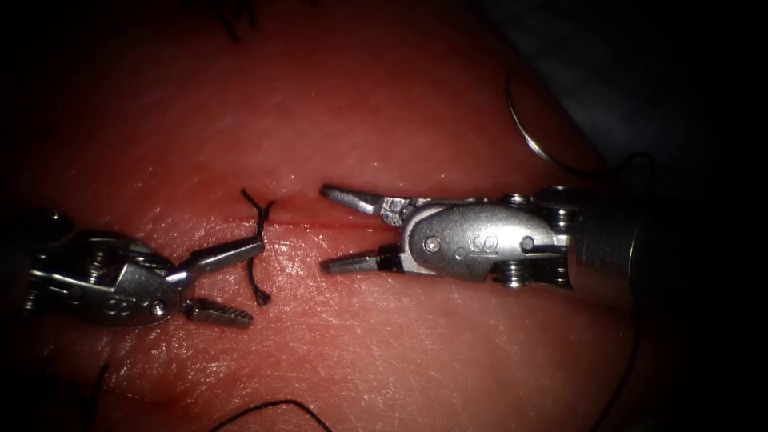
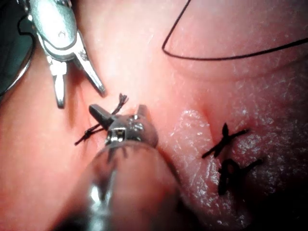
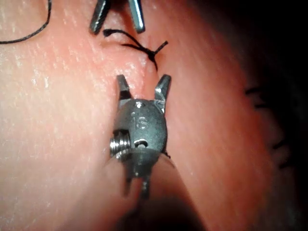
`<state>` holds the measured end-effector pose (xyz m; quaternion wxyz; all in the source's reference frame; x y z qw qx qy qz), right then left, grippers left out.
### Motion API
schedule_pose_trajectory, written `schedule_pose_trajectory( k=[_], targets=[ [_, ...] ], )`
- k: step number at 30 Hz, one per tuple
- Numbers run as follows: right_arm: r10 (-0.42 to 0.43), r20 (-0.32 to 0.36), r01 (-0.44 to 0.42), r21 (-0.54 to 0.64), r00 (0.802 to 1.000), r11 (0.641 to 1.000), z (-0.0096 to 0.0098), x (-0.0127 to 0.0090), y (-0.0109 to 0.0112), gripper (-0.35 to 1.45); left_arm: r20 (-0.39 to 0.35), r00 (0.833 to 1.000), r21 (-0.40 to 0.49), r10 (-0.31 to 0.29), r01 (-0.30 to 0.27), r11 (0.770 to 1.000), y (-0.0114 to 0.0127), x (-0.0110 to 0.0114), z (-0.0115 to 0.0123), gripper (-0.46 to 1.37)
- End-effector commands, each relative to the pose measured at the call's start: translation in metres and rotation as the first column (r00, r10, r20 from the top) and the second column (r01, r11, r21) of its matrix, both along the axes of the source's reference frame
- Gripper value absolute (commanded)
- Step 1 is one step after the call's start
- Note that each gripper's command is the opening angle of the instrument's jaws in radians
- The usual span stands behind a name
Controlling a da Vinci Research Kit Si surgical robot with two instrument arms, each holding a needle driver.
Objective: Wound Closure
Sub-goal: Grab the short tail with the left gripper
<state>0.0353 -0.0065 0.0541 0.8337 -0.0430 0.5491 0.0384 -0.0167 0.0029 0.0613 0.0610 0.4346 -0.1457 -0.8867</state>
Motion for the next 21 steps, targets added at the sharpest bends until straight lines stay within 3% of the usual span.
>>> schedule_pose_trajectory(
  k=[1,12,21],
  targets=[
    [-0.003,0.000,0.003,0.001,1.000,1.000,0.0000,0.0000,0.0000,1.19,-0.003,1.000,-0.007,0.009,-0.009,1.000,-0.0001,-0.0001,0.0000,0.48],
    [-0.002,0.001,0.002,0.001,1.000,1.000,0.0001,0.0000,0.0000,1.19,-0.019,0.999,-0.045,0.029,-0.030,0.999,-0.0002,-0.0006,0.0000,0.42],
    [0.000,0.002,0.000,0.001,1.000,1.000,0.0001,0.0002,0.0000,1.19,-0.030,0.999,-0.068,0.039,-0.041,0.997,-0.0002,-0.0008,0.0000,0.26]
  ],
)
